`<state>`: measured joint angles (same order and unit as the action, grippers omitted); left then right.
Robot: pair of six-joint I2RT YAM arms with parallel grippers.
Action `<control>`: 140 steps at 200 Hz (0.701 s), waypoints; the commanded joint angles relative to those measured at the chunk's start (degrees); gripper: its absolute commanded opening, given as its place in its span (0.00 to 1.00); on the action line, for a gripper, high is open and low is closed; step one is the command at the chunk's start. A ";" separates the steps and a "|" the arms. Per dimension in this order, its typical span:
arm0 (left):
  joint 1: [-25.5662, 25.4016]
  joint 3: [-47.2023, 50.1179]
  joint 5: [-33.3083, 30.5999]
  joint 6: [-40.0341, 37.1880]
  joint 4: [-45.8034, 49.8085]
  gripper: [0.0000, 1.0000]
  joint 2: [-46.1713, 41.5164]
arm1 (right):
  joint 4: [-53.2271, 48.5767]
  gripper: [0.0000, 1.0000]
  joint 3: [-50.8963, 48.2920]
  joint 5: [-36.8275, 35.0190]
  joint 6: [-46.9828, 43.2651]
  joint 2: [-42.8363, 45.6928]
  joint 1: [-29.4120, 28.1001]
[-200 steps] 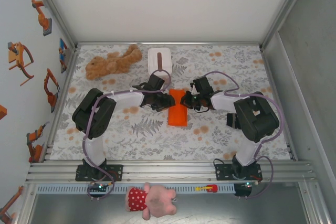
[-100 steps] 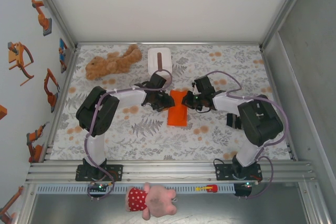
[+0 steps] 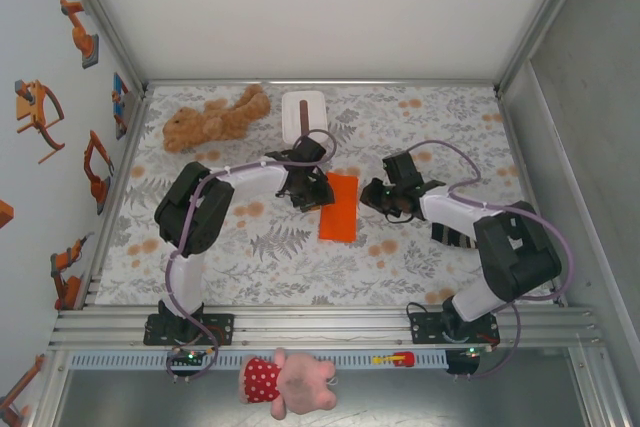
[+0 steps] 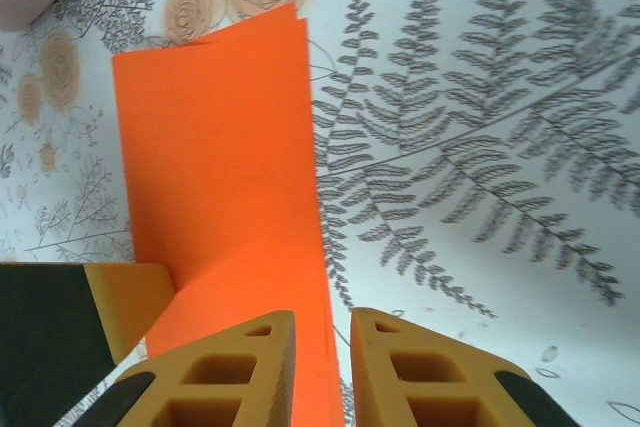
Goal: Fold a paper plane with a square sheet of paper (pick it up from the middle)
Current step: First fold in half a square sheet of paper at the center of the table.
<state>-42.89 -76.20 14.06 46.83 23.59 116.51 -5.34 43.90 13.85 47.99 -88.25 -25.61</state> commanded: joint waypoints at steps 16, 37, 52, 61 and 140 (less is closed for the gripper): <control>-2.21 2.35 -3.43 3.04 6.66 0.36 10.43 | -0.29 0.22 -1.97 -1.81 1.05 2.70 1.89; -2.28 1.89 -3.79 4.94 6.82 0.35 11.55 | -0.28 0.22 -1.79 -1.03 0.95 2.73 2.58; -2.52 1.36 -4.16 5.53 7.50 0.35 11.94 | -0.35 0.22 -1.95 -0.32 1.13 3.02 3.38; -2.61 1.13 -4.47 5.64 8.16 0.36 12.07 | -0.37 0.22 -2.13 -0.17 1.35 3.32 3.78; -2.72 -1.36 -3.79 4.35 10.78 0.38 15.66 | 0.95 0.24 -2.77 0.74 1.93 3.83 4.39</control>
<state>-43.48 -82.17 11.97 51.90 30.81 119.94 -5.13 42.28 14.31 48.80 -85.78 -21.50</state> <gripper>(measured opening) 0.373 0.241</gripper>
